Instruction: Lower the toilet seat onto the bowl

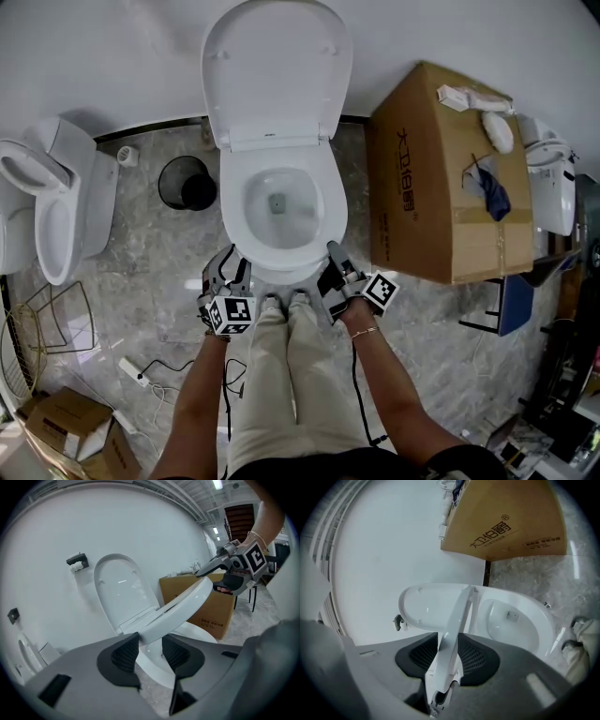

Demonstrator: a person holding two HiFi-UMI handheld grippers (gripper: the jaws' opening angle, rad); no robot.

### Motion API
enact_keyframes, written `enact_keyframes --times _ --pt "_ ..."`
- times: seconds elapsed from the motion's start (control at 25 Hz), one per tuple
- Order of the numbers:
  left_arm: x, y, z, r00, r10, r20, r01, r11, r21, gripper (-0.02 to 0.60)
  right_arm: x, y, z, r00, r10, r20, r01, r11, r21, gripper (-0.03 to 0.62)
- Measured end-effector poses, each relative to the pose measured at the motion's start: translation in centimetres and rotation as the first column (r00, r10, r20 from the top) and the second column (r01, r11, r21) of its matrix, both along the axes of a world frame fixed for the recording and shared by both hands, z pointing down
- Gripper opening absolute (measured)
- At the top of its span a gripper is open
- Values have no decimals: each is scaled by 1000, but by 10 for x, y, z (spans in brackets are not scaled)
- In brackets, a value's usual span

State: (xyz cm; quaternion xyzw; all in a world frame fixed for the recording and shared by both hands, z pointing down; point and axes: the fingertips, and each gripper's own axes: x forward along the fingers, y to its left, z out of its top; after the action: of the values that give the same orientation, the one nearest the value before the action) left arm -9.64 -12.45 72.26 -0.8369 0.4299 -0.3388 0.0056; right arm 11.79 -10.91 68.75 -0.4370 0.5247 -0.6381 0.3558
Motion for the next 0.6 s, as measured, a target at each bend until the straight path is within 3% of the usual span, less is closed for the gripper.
enact_keyframes --times 0.12,0.2,0.24,0.28,0.4,0.44,0.48,0.52,0.6 --pt "1 3 7 1000 -6 -14 6 1000 -21 153 2 4 10 1000 1 -1 -1 1000 -25 128" --pt "-1 8 17 997 -40 -71 32 994 -102 160 2 6 14 1000 0 2 0 999 -33 124" --pt "-3 13 23 992 -62 -108 44 986 -159 177 2 7 15 1000 1 5 -1 999 -34 124" --pt "-3 20 29 987 -80 -142 49 976 -213 241 1 8 16 1000 2 7 -1 999 -35 124" --pt "-1 45 44 949 -153 -276 42 928 -370 267 1 11 20 1000 -2 6 2 999 -42 123" --pt "1 52 47 914 -209 -348 39 899 -437 275 2 12 23 1000 -4 3 4 999 -46 123" --pt "4 58 48 859 -280 -429 31 864 -503 284 2 14 26 1000 -5 0 4 999 -50 121" --pt "6 62 46 785 -355 -507 14 829 -559 285 1 17 28 1000 -5 -4 5 999 -53 120" --pt "10 65 37 615 -478 -628 -37 778 -628 285 0 20 34 1000 -7 -9 7 998 -58 120"
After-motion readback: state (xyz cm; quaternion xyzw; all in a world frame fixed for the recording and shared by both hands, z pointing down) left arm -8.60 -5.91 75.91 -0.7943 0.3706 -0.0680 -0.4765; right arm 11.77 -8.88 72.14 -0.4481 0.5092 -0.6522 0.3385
